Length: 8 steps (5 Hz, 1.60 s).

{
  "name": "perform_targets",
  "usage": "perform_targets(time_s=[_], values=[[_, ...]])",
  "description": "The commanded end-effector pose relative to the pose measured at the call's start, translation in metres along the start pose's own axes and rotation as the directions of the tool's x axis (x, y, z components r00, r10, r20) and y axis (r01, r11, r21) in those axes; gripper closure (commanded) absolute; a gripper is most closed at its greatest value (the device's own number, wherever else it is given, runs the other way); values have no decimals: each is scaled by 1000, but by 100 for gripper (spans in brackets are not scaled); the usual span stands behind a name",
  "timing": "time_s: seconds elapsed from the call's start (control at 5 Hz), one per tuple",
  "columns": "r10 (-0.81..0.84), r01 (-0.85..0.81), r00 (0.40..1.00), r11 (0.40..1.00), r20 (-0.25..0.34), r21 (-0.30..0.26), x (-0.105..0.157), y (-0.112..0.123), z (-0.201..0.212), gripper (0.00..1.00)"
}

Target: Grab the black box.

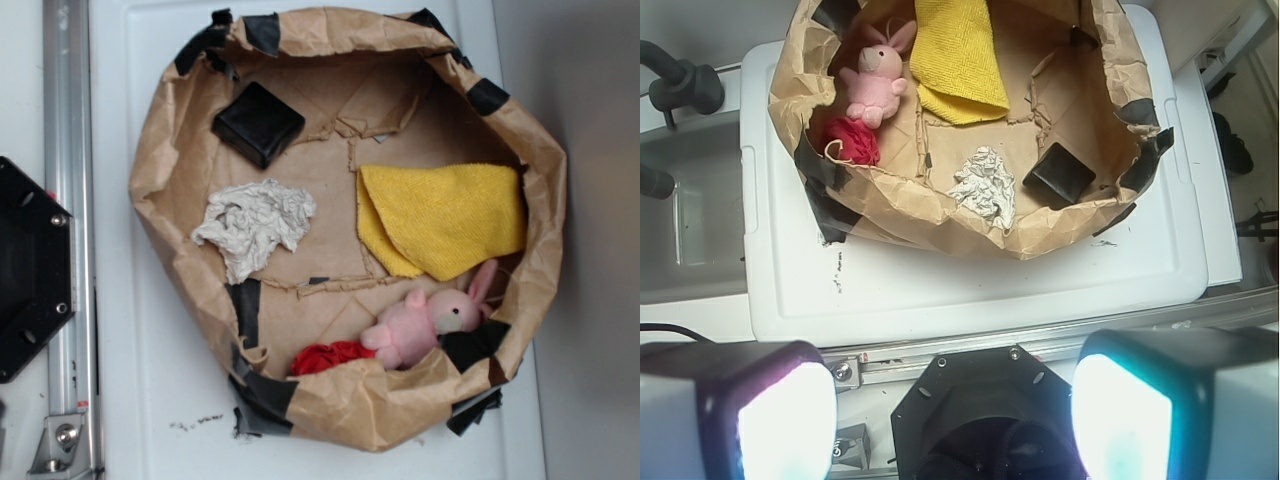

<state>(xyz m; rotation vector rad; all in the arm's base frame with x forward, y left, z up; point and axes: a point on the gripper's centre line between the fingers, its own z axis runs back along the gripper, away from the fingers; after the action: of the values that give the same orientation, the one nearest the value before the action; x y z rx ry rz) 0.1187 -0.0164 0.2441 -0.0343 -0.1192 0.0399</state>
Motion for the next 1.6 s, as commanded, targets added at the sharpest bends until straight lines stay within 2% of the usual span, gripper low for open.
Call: perform_targets(time_s=[0.0, 0.2, 0.4, 0.6, 0.8, 1.2, 1.4], values=[[0, 0, 1000, 1000, 0, 0, 0, 0, 0, 0], [200, -200, 980, 979, 7, 45, 47, 25, -33, 0], [260, -260, 966, 964, 11, 58, 79, 34, -59, 0], [423, -423, 906, 905, 25, 35, 98, 50, -96, 0], [553, -552, 833, 830, 12, 83, 102, 47, -126, 0], [625, -611, 781, 770, -20, 186, 85, 65, -175, 0], [628, -607, 778, 750, 3, 263, 68, 81, -188, 0]])
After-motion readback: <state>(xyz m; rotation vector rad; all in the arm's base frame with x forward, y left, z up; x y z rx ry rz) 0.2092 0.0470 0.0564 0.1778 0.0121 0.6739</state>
